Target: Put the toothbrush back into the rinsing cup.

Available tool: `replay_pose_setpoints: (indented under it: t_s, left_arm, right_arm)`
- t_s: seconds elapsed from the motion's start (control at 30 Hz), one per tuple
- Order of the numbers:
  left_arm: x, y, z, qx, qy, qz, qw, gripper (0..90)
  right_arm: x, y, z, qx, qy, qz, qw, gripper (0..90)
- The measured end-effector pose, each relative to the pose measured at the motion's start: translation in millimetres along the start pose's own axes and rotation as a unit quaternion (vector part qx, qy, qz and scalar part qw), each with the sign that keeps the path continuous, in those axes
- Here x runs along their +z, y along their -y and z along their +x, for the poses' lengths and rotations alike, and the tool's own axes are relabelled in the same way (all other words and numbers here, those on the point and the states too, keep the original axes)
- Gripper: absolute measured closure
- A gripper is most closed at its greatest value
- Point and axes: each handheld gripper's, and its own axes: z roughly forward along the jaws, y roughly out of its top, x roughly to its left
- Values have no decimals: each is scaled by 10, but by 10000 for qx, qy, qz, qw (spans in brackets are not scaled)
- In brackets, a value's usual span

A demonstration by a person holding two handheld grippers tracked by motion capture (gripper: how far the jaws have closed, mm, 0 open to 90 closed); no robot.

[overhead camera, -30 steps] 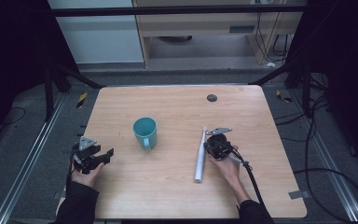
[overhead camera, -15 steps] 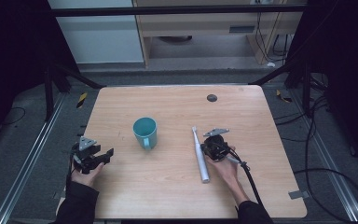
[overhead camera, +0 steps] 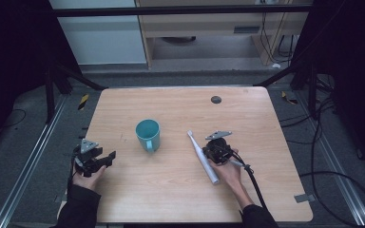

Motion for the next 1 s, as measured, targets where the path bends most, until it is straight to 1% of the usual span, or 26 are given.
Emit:
replay_pose_setpoints:
  t_s: [0.27,0.4,0.6,0.7,0.83,0.9,1.0]
  left_arm:
    - [-1,-1,-1,2,1,-3,10000,402]
    - [-1,0,0,1,0,-3,10000,402]
    - [-1,-2,0,0,2,-2,10000,403]
    - [-1,-3,3,-4,5,-1,10000,403]
    - [4,-3,5,-4,21,8,10000,403]
    - [7,-3,9,-9,35,14,10000,403]
    - [19,-1,9,-34,41,27,10000,402]
  right_arm:
    - [9,0,11,-66,-12,18,10000,900]
    - [10,0,11,-62,-13,15,10000,900]
    - [-23,-8,-1,-55,-34,-68,10000,898]
    - [-85,-21,-21,-29,-13,-152,9999,884]
    - [-234,-40,-66,-1,12,-313,9995,852]
    - [-309,-39,-86,-9,5,-332,9994,816]
    - [-433,-25,-113,-87,78,-283,9995,739]
